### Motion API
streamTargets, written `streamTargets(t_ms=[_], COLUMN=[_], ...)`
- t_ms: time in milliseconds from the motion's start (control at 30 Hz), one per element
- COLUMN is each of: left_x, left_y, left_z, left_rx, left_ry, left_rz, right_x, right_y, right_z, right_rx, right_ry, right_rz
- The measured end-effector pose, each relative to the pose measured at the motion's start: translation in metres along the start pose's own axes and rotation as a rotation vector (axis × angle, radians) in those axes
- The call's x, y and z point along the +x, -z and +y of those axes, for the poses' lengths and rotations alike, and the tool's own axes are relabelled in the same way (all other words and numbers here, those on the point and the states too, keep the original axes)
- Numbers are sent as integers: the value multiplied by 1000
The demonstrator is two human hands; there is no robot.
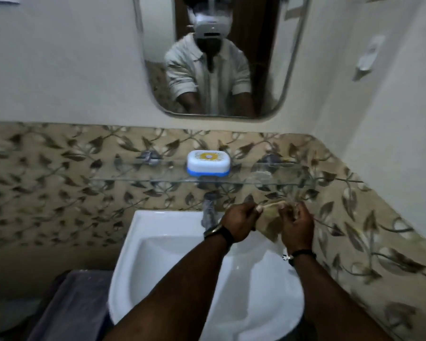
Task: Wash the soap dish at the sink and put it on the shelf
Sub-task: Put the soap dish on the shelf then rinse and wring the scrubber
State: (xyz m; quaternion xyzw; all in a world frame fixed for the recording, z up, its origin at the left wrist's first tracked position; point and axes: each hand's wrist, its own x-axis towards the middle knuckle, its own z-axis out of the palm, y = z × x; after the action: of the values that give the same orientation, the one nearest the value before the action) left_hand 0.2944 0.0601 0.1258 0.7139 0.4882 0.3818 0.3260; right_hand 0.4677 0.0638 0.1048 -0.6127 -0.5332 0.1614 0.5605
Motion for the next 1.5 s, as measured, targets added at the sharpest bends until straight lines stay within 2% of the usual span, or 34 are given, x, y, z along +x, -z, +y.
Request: streamTargets(t_ms=[200, 333, 433, 567, 667, 833, 967, 1133, 1267, 1500], left_x=[-42, -79, -115, -169, -210, -272, -310, -336, -348, -357], left_y=[76, 139, 189, 259, 307, 361, 374, 352, 320, 278], left_z=[-2, -26, -47, -72, -99, -159, -216, -284, -341, -430], left_rx=[-219, -358, -511, -581, -604, -764, -880, -774, -653, -346], left_ry=[45, 104, 165, 202, 260, 429, 580, 799, 874, 1019], left_rz=[195, 377, 476, 615, 670, 623, 777, 998, 1101, 1049], right_x=[-26, -54, -80, -118, -151, -197, -236, -281, -308, -352], right_y=[-46, -99, -143, -206, -257, -342, -401, -464, -511, -570], right_z=[-85, -139, -175, -222, -252, -266, -259, -223, -175, -96], right_rx=[6, -33, -73, 28, 78, -17, -99, -260, -429, -667], right_ry=[280, 536, 653, 829, 891, 821, 703, 607, 579, 504], right_rz=[-72, -162, -231, -351, -465, -731, -964, -1159, -1270, -1327])
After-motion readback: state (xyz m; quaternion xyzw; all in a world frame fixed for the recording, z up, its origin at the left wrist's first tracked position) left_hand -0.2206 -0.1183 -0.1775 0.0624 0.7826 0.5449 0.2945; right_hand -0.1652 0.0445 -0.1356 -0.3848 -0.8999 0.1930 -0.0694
